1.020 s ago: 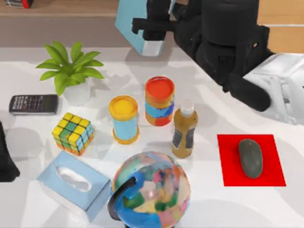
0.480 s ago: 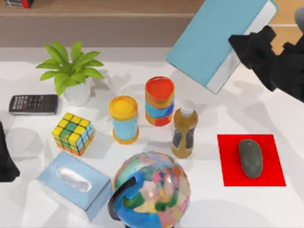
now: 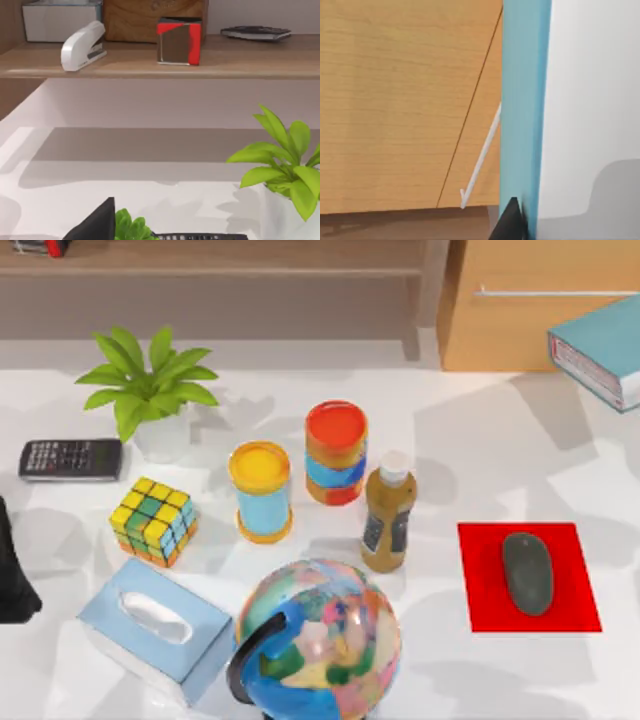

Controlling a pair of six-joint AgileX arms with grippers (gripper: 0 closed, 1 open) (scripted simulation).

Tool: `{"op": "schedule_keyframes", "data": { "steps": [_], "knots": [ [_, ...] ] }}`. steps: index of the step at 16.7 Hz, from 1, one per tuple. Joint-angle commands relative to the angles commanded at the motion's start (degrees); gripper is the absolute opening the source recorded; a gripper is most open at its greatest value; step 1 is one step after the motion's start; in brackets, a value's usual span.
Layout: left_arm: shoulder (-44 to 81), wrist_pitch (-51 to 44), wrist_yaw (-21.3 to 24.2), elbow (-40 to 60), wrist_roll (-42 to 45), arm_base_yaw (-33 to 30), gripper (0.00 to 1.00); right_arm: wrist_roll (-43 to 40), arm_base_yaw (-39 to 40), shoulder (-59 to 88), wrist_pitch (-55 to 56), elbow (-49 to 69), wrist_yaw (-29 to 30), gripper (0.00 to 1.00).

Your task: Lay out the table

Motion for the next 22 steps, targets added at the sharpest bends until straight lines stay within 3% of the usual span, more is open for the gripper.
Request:
{"op": "schedule_keyframes", "data": {
  "steps": [4,8,22],
  "knots": [
    [0.00,0.00,0.00,0.00,0.00,0.00,1.00,6.88,-12.65,8.33,4.72,5.33,-3.01,0.00],
    [0.00,0.00,0.00,0.00,0.00,0.00,1.00,10.69,-19.04,17.00,8.72,12.14,-4.85,0.00],
    [0.00,0.00,0.00,0.00,0.00,0.00,1.00,12.36,-18.81,24.58,9.73,19.58,-4.24,0.00]
  ]
}}
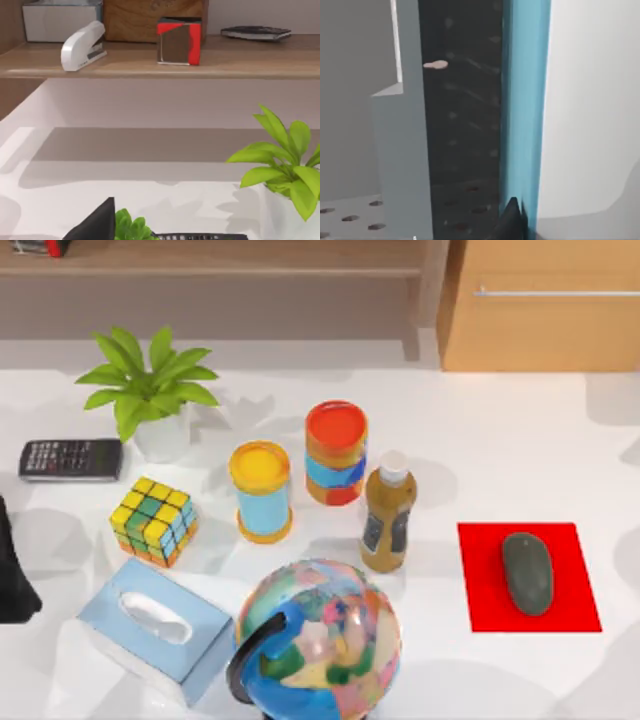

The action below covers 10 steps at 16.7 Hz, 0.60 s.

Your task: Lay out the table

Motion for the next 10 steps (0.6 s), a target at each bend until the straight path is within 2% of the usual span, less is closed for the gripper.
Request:
{"op": "schedule_keyframes", "data": {
  "steps": [6,10],
  "knots": [
    [0.00,0.00,0.00,0.00,0.00,0.00,1.00,0.12,0.40,2.27,-0.27,2.22,0.79,0.00],
    [0.00,0.00,0.00,0.00,0.00,0.00,1.00,0.12,0.40,2.27,-0.27,2.22,0.79,0.30]
  ]
}}
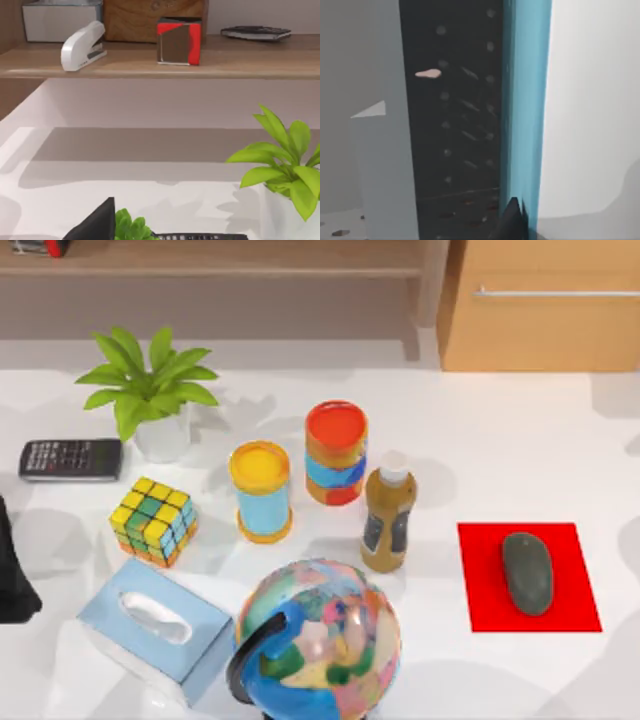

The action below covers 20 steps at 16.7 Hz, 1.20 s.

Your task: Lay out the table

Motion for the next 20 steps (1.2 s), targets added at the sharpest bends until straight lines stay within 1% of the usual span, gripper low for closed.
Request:
{"op": "schedule_keyframes", "data": {
  "steps": [9,10,20],
  "knots": [
    [0.00,0.00,0.00,0.00,0.00,0.00,1.00,0.00,0.00,0.00,0.00,0.00,0.00,0.98],
    [0.00,0.00,0.00,0.00,0.00,0.00,1.00,0.00,0.00,0.00,0.00,0.00,0.00,1.00],
    [0.00,0.00,0.00,0.00,0.00,0.00,1.00,-0.03,-0.15,-0.65,0.21,-0.60,-0.30,1.00]
  ]
}}
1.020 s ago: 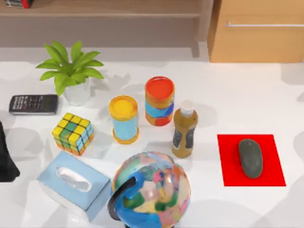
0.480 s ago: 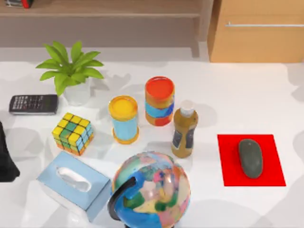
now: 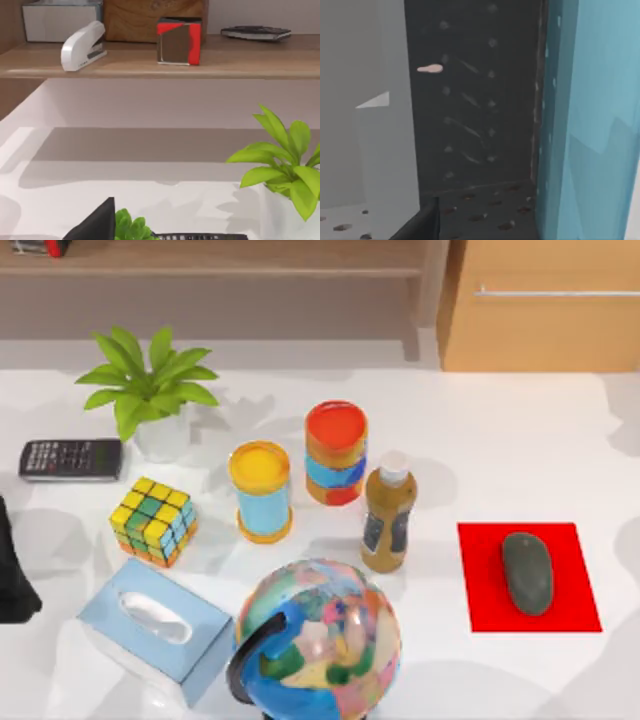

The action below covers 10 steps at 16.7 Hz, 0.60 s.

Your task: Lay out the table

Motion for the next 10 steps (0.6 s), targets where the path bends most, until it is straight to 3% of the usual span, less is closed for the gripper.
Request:
{"op": "schedule_keyframes", "data": {
  "steps": [10],
  "knots": [
    [0.00,0.00,0.00,0.00,0.00,0.00,1.00,-1.17,-3.70,-7.06,2.71,-10.53,-3.40,1.00]
  ]
}}
